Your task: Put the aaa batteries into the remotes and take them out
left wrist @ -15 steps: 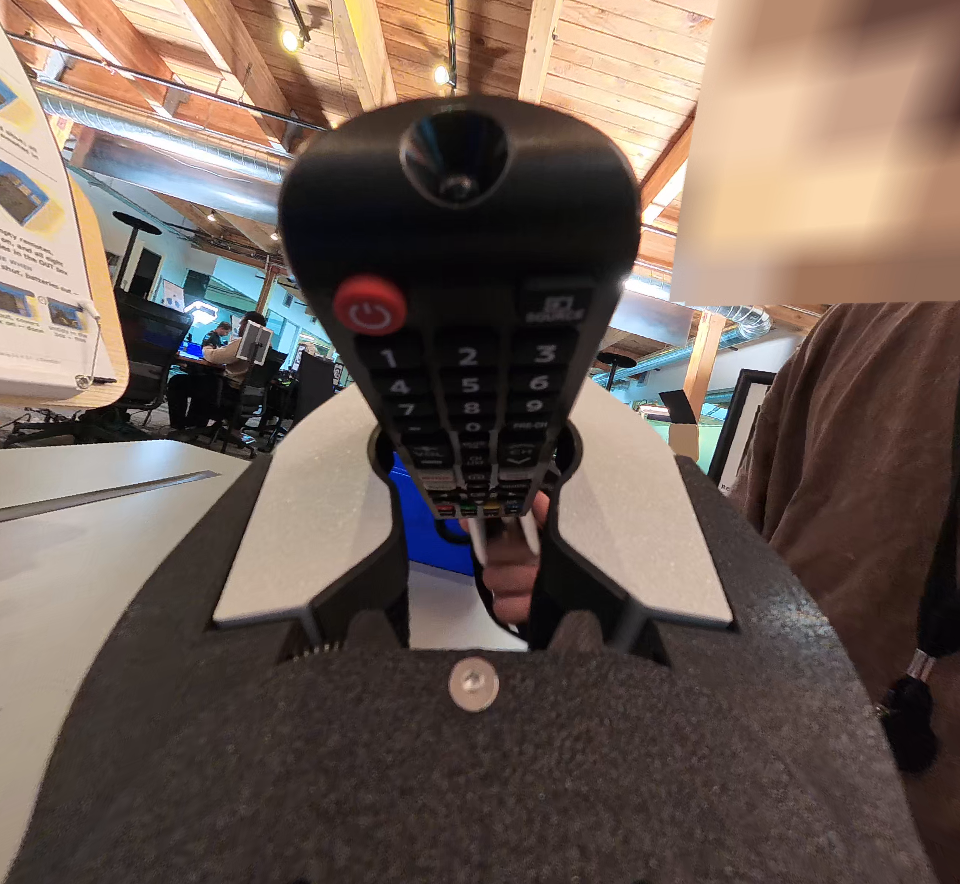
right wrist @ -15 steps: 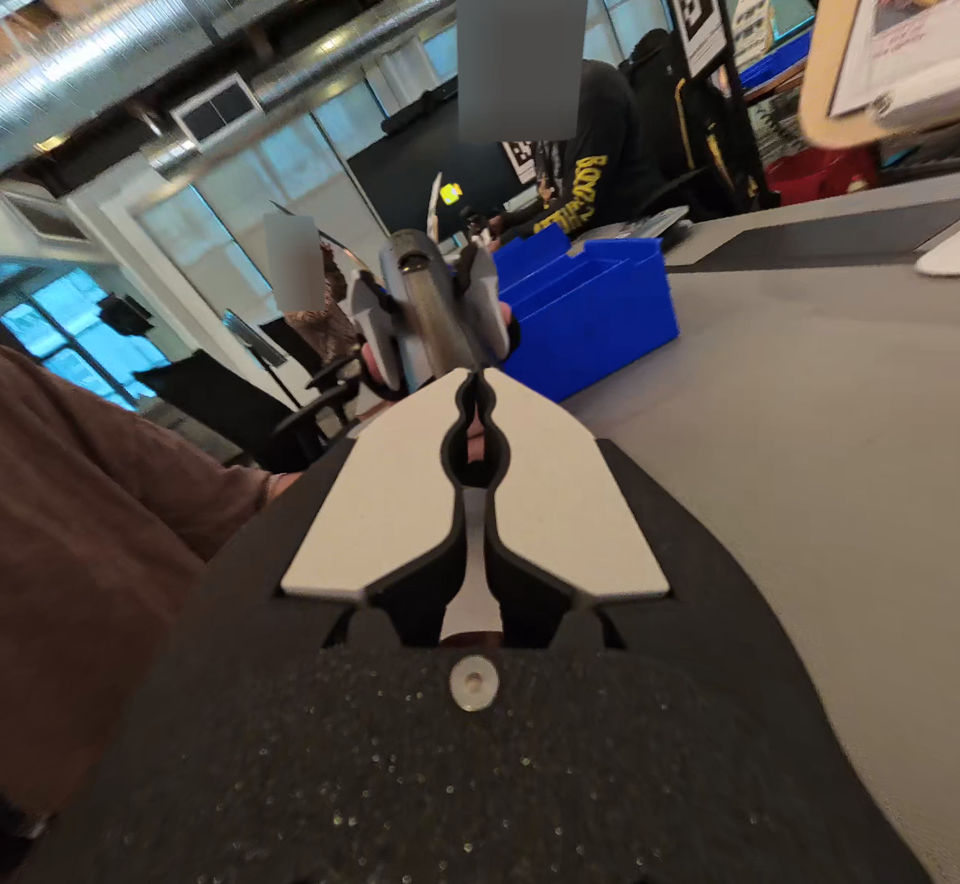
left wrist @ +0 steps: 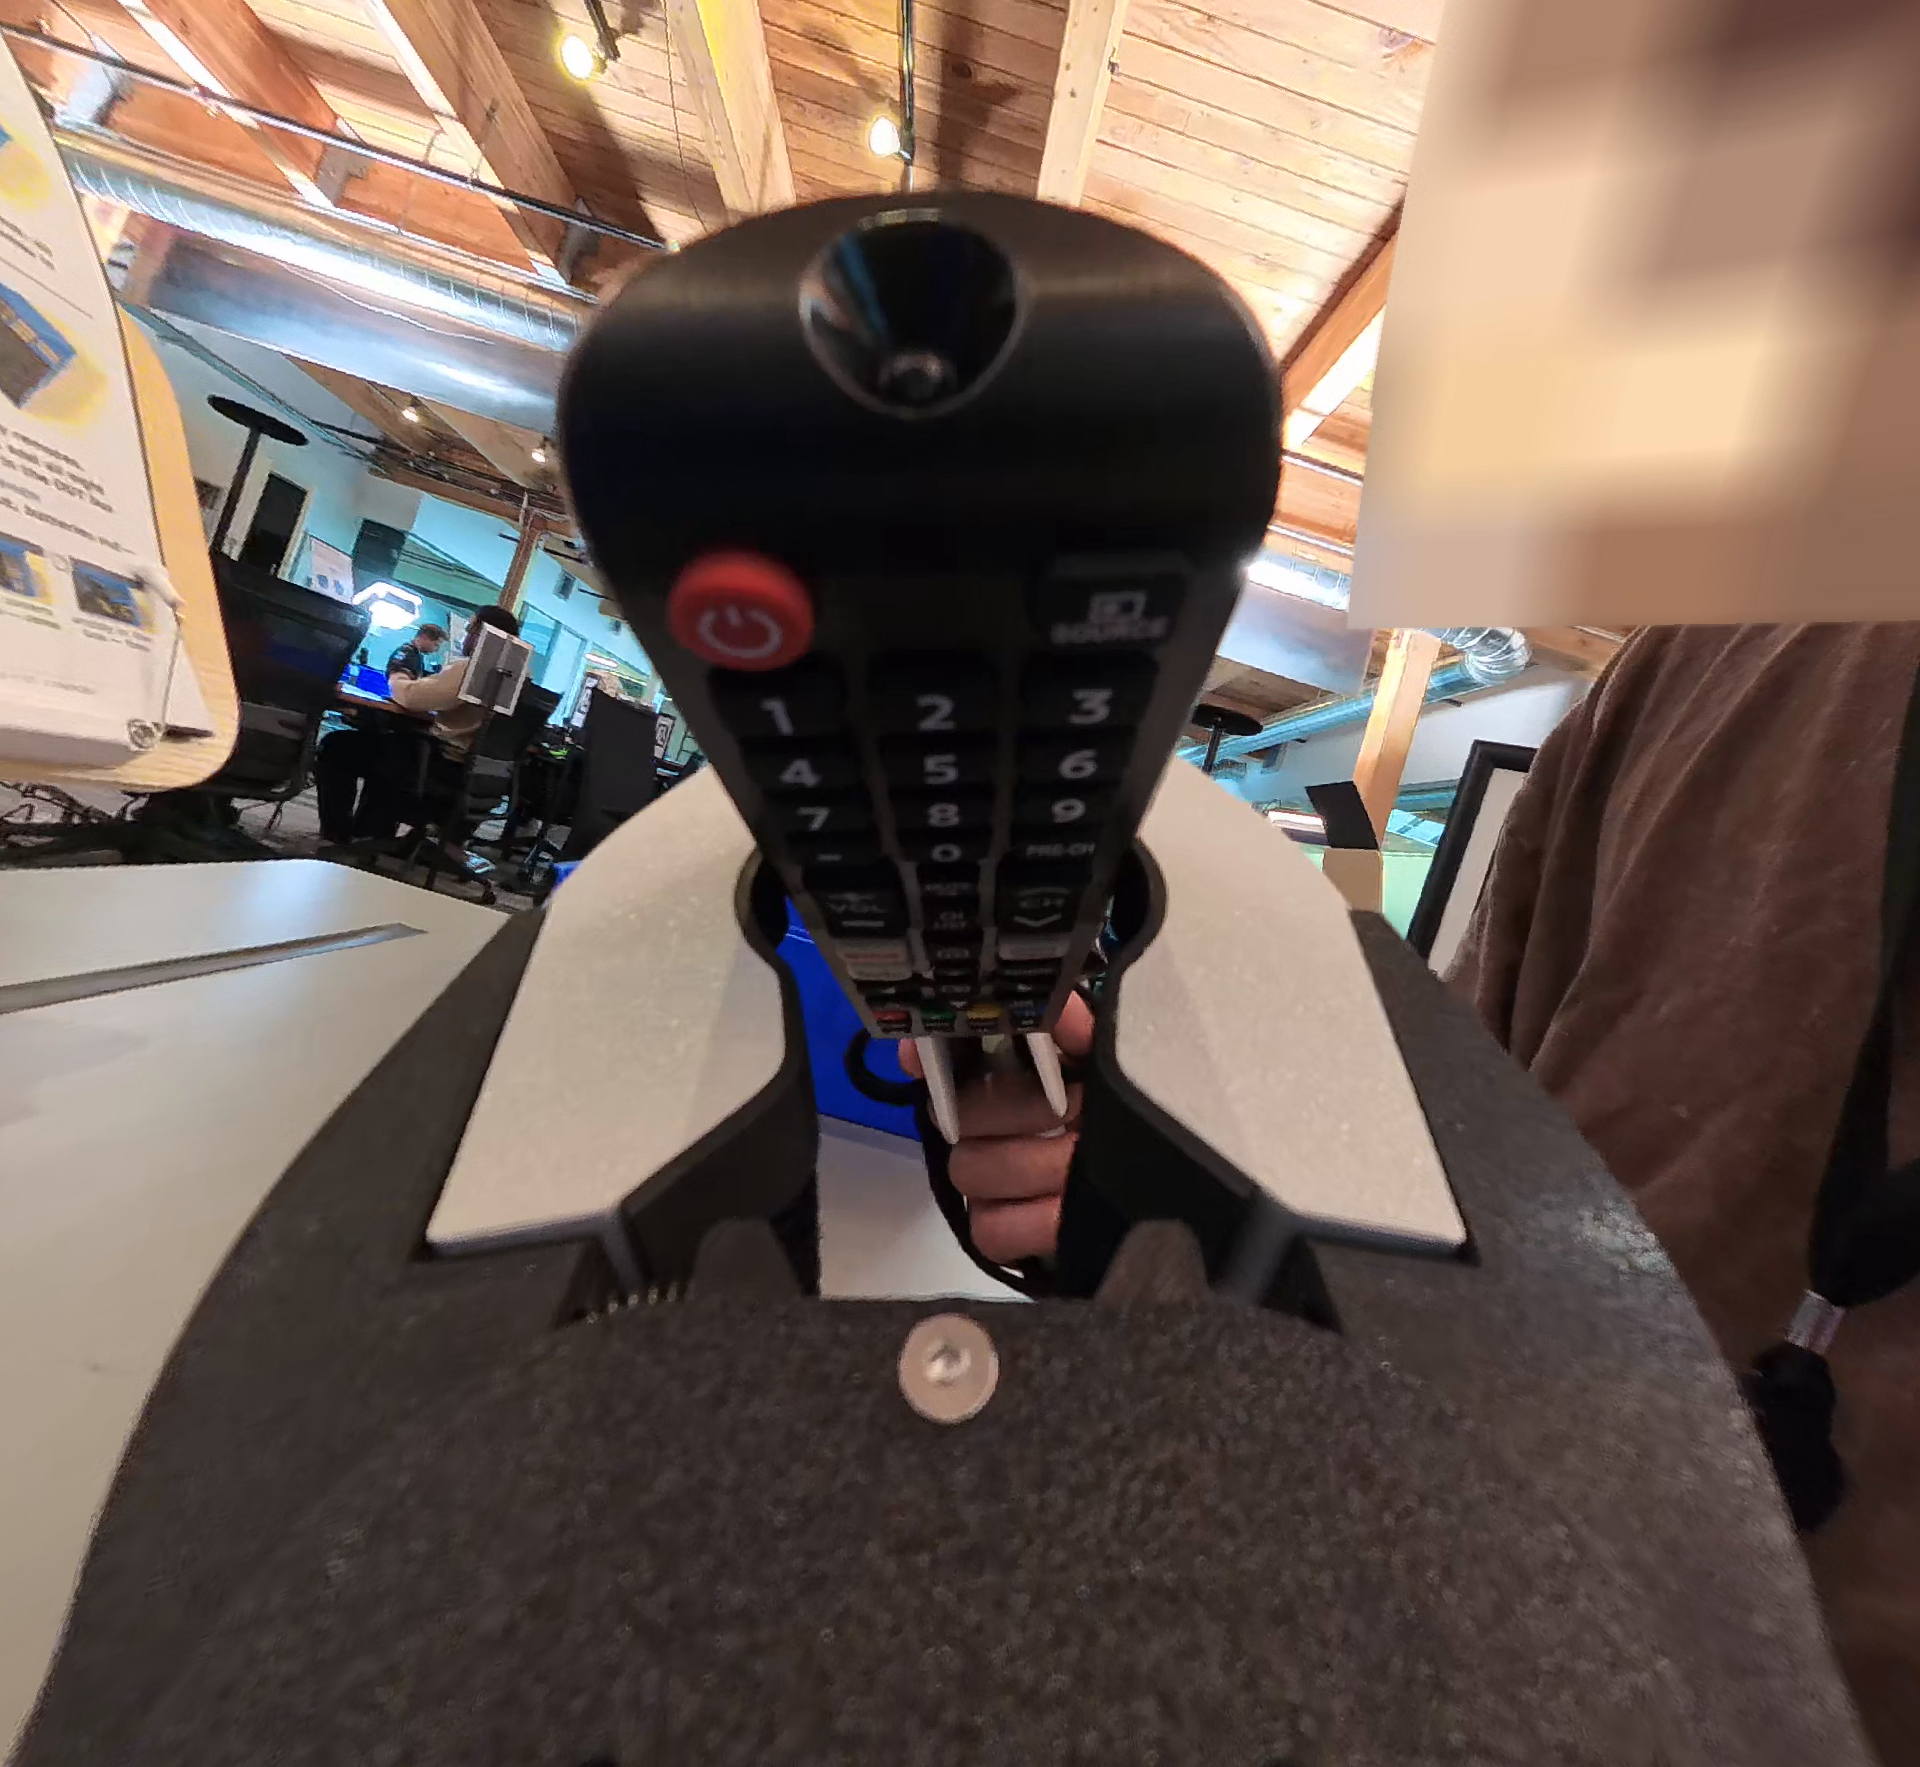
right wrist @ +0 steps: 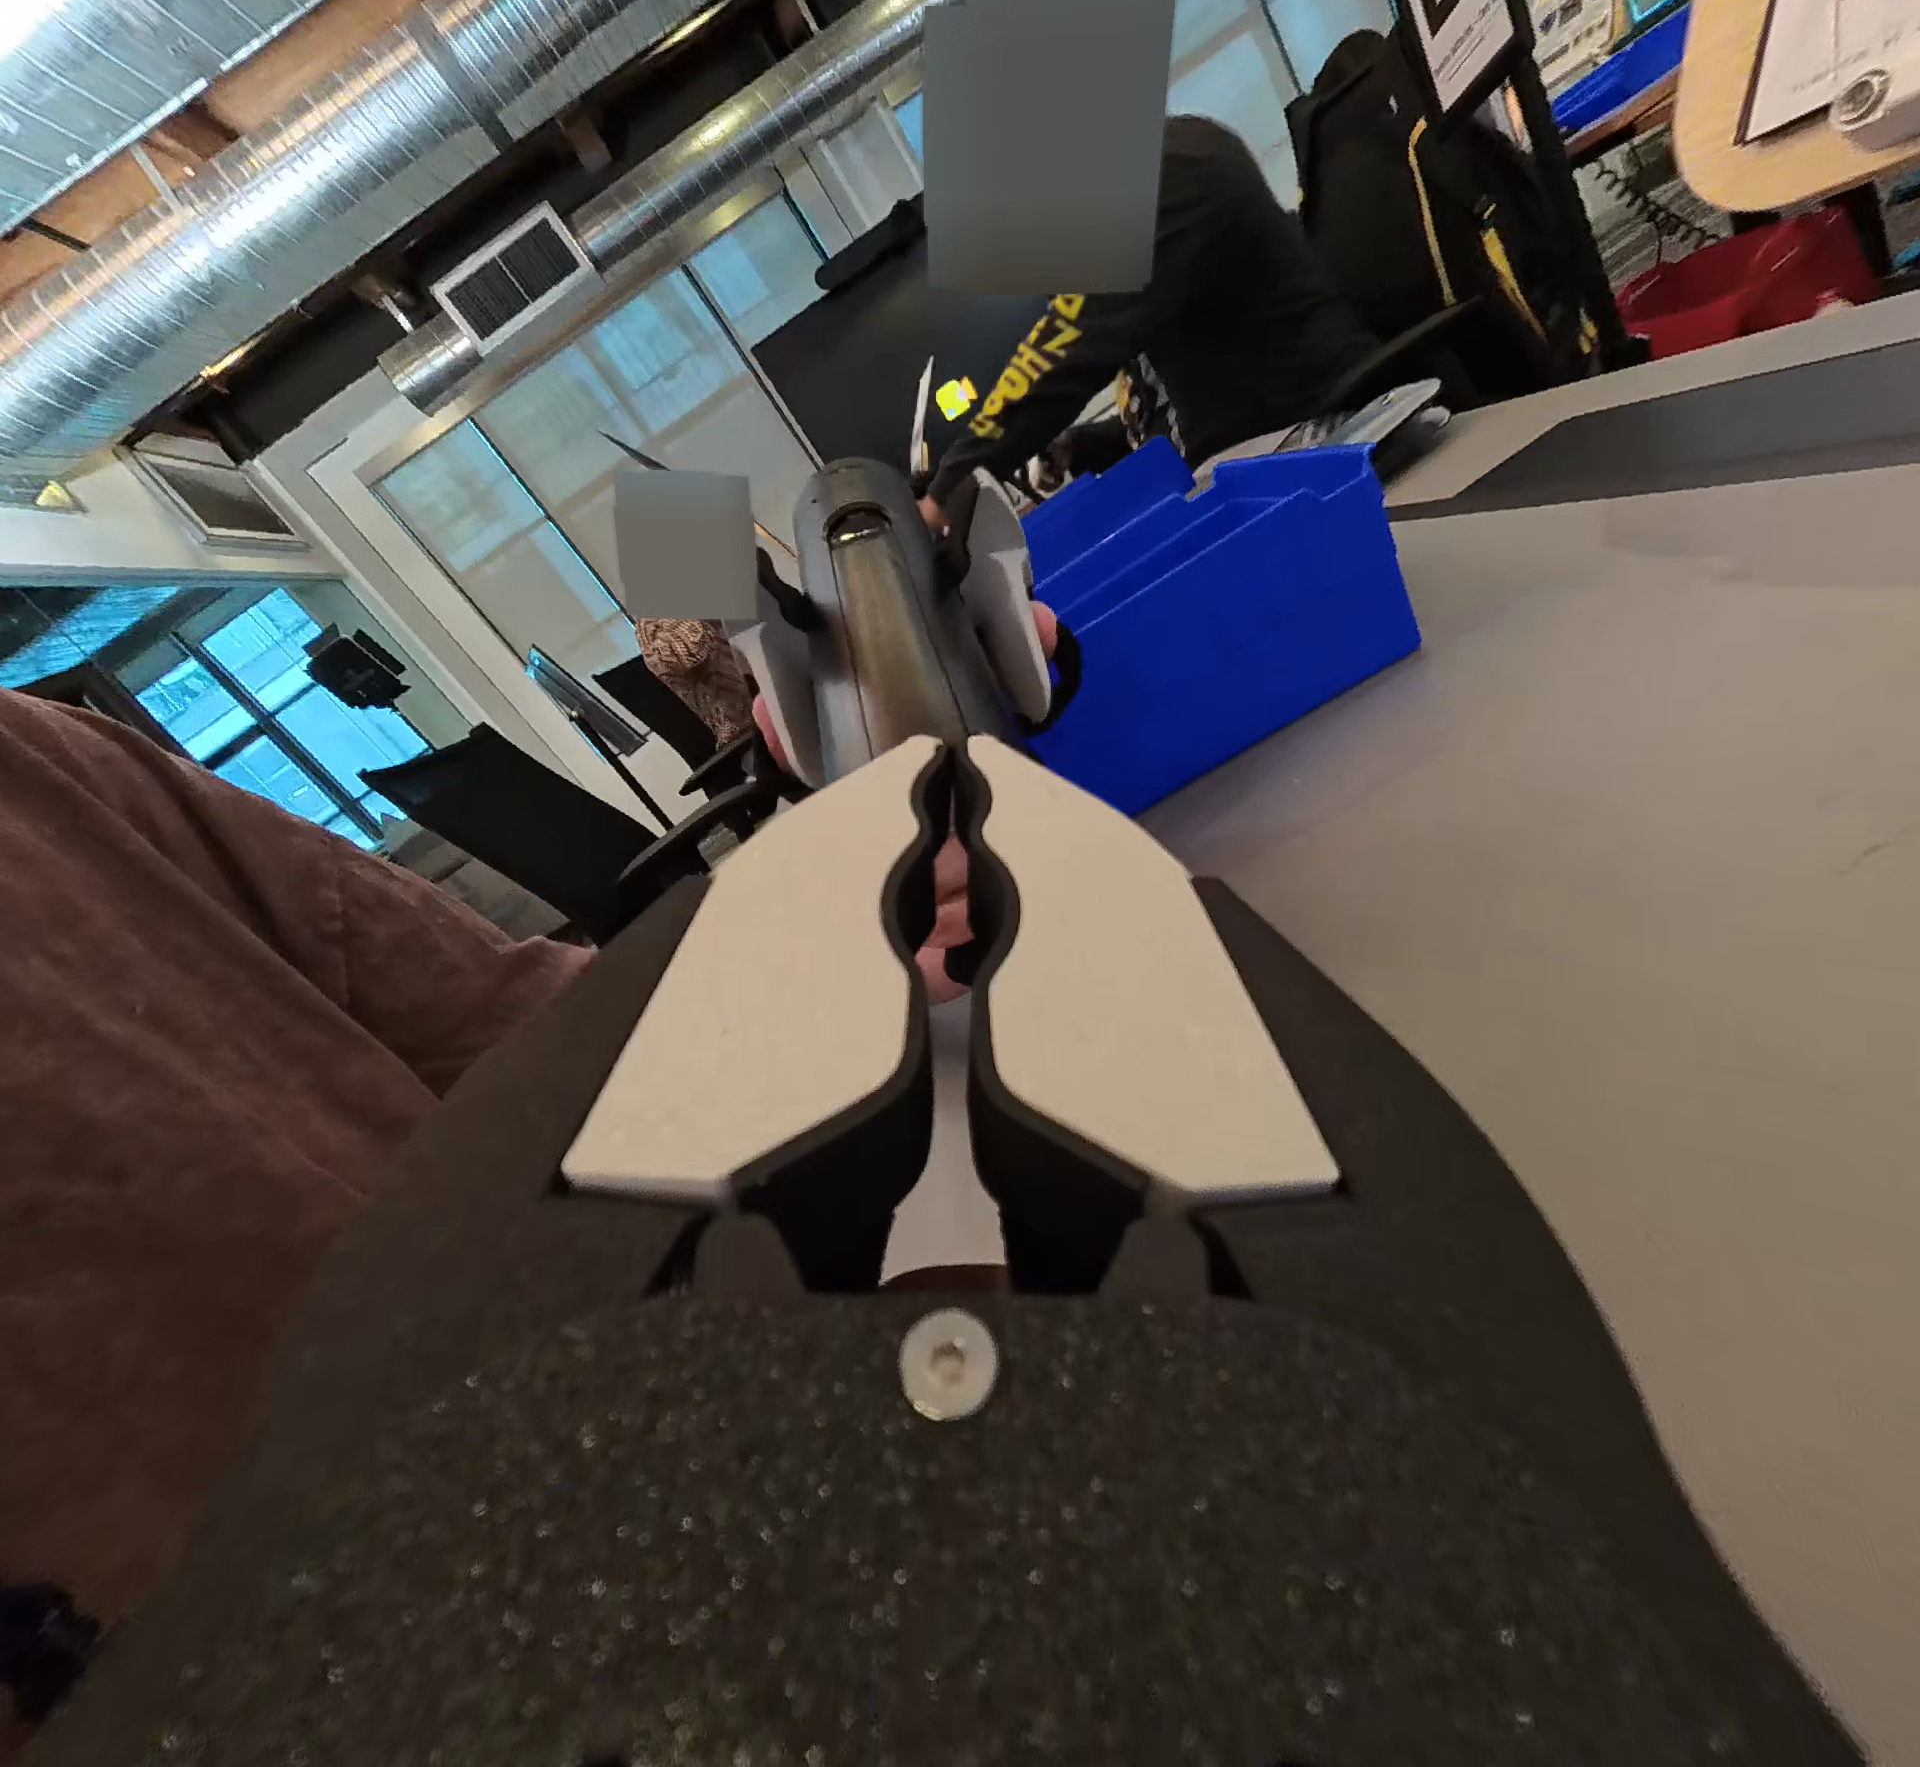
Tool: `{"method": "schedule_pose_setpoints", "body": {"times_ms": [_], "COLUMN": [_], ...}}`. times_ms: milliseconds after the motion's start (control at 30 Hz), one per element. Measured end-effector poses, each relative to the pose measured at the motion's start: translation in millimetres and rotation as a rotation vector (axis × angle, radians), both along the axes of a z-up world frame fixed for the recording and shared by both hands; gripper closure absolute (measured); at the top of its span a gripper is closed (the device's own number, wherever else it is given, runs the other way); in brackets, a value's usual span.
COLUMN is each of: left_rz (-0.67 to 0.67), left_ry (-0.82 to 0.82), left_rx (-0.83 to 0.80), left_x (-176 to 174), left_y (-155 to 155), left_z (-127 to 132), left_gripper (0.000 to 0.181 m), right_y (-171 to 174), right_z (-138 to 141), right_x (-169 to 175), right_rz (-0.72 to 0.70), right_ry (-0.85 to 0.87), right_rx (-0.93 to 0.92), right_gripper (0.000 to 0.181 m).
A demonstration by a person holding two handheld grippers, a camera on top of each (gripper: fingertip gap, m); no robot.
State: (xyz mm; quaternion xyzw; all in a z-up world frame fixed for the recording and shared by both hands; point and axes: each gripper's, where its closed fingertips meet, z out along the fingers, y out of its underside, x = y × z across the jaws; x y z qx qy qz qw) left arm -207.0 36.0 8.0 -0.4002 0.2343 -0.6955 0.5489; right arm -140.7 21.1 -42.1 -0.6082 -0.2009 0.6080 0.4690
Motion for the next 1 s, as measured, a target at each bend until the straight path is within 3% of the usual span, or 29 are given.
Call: {"method": "schedule_pose_setpoints", "body": {"times_ms": [367, 567, 733, 1000], "left_rz": [-0.031, -0.022, -0.025, -0.038], "left_ry": [0.013, -0.010, -0.010, -0.039], "left_rx": [-0.011, -0.024, -0.024, -0.054], "left_x": [10, 3, 2, 1], "left_y": [-5, -1, -1, 1], "left_z": [-5, -2, -2, -3], "left_gripper": [0.120, 0.120, 0.120, 0.120], "right_y": [-8, -3, -10, -7], "right_z": [6, 4, -6, 3], "right_x": [-18, 9, 11, -10], "right_rz": [0.048, -0.015, -0.006, 0.032], "right_ry": [-0.009, 0.027, 0.030, 0.041], "right_rx": [0.031, 0.015, -0.003, 0.013], "right_gripper": [0.181, 0.181, 0.181, 0.181]}}
